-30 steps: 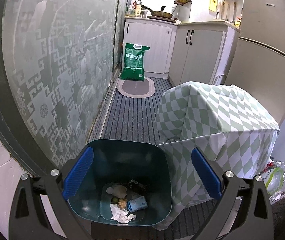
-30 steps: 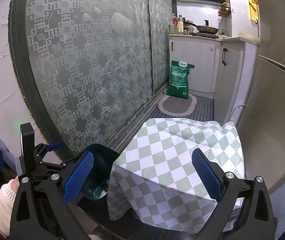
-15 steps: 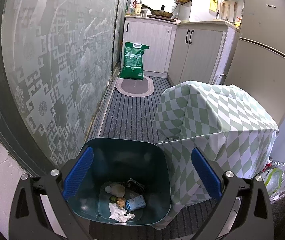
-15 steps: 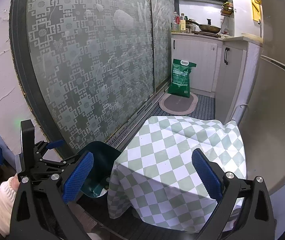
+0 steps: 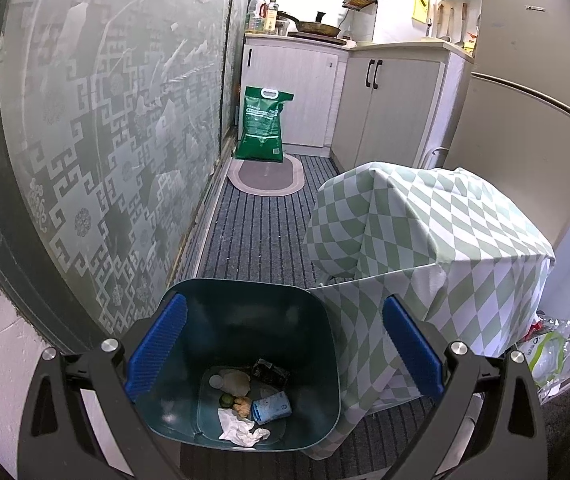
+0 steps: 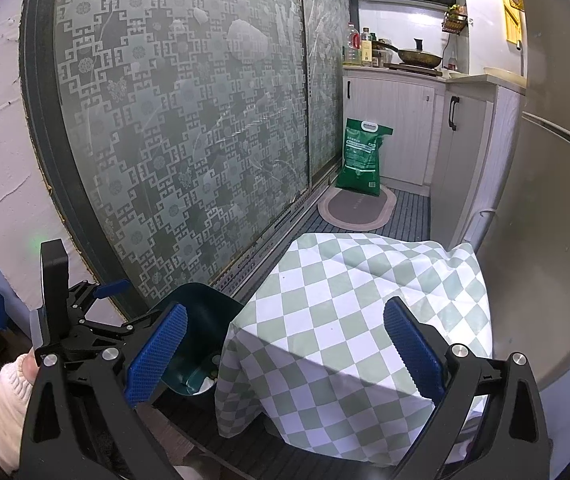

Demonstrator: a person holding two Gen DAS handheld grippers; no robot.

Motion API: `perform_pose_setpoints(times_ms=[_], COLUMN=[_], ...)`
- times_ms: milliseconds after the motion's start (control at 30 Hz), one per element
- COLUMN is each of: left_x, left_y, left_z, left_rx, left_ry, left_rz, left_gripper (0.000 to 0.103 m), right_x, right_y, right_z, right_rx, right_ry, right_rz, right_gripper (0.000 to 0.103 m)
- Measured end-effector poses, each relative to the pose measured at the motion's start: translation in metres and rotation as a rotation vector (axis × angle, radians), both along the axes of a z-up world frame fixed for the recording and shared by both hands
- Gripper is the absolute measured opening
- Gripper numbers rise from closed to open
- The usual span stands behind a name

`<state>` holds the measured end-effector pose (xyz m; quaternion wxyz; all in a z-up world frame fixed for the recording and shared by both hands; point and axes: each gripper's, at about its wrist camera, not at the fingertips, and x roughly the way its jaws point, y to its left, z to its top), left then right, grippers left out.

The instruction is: Collect trash

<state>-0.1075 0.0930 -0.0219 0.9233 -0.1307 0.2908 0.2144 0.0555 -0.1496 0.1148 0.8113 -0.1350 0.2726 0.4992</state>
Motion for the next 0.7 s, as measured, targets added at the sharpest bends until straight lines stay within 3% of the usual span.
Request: perform_pose_setpoints(times_ms=[700], left_x=[-0.0001], left_y=[-0.0007], left_z=[0.0], left_rx=[0.001], left_ry=[0.001], left_rz=[-0.004], left_gripper=[0.1], right_x=[-0.0005], right_y=[0.0004], right_z=[0.0006], right_rx=[0.0], right_ry=[-0.003], right_rz=[-0.001], right_gripper=[0.1])
